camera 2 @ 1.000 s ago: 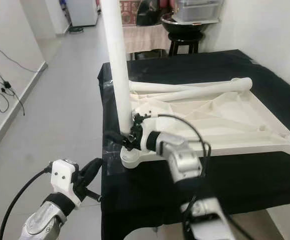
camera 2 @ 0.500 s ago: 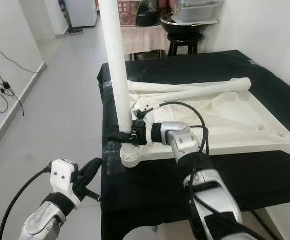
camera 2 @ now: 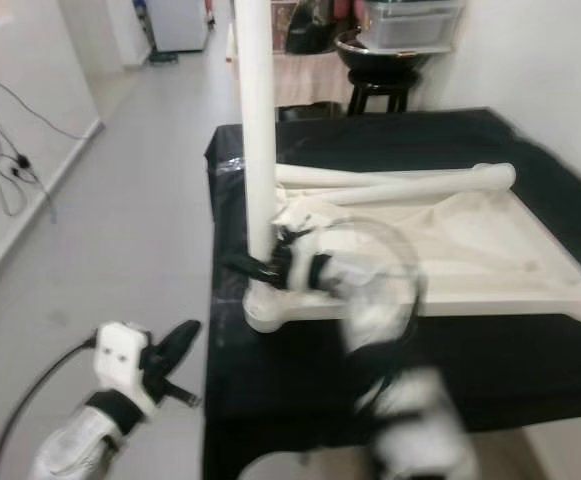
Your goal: Building children table
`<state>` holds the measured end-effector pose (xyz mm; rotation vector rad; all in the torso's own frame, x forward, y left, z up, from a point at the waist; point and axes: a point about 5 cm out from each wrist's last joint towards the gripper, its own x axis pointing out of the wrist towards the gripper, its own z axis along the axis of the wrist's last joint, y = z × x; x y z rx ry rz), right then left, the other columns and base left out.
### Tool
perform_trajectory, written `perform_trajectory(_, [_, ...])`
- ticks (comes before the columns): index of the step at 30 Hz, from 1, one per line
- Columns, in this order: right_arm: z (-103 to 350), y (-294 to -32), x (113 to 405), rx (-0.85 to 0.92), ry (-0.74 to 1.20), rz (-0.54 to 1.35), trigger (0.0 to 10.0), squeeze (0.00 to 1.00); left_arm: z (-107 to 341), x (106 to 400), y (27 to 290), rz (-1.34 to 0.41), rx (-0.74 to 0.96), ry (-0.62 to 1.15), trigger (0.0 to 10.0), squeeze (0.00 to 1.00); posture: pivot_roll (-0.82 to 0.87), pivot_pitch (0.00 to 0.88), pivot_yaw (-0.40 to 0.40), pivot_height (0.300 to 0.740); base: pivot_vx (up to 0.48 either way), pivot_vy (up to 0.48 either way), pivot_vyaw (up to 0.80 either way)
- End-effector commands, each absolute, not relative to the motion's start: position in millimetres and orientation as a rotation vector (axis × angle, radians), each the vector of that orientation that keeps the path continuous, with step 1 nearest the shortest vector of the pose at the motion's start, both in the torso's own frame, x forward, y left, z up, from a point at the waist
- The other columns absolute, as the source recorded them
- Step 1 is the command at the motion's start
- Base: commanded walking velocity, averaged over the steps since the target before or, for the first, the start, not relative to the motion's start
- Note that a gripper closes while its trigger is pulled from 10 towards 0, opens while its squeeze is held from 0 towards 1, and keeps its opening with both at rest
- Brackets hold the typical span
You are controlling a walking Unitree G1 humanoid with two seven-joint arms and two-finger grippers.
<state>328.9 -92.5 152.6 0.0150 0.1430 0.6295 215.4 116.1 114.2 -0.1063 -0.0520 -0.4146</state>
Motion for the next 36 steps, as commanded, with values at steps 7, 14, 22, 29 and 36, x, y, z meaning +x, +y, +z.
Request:
perform_trajectory(7, [110,-82,313,0.002,0.337,0.624,0.0,0.00,113,218,118,-0.420,-0.095,-0.047,10.0,0.00,0.02,0.015,0.002,0.740,0.000,0.000,0.00])
perform_trajectory(14, [139,-70,313,0.043,0.247,0.757,10.0,1.00,113,219,118,-0.413,-0.093,-0.048,10.0,0.00,0.01,0.014,0.009,0.740,0.000,0.000,0.00])
perform_trajectory(22, [173,-68,319,0.026,0.134,1.027,10.0,1.00,113,219,118,-0.417,-0.099,-0.047,10.0,0.00,0.02,0.017,0.014,0.740,0.000,0.000,0.00])
perform_trajectory(29, [181,-81,338,-0.194,0.148,1.382,10.0,0.00,113,221,118,-0.414,-0.098,-0.050,10.0,0.00,0.02,0.012,0.011,0.740,0.000,0.000,0.00])
perform_trajectory(36, [181,-85,352,-0.114,0.210,1.379,0.0,0.00,113,221,116,-0.414,-0.098,-0.050,10.0,0.00,0.03,0.011,0.010,0.740,0.000,0.000,0.00])
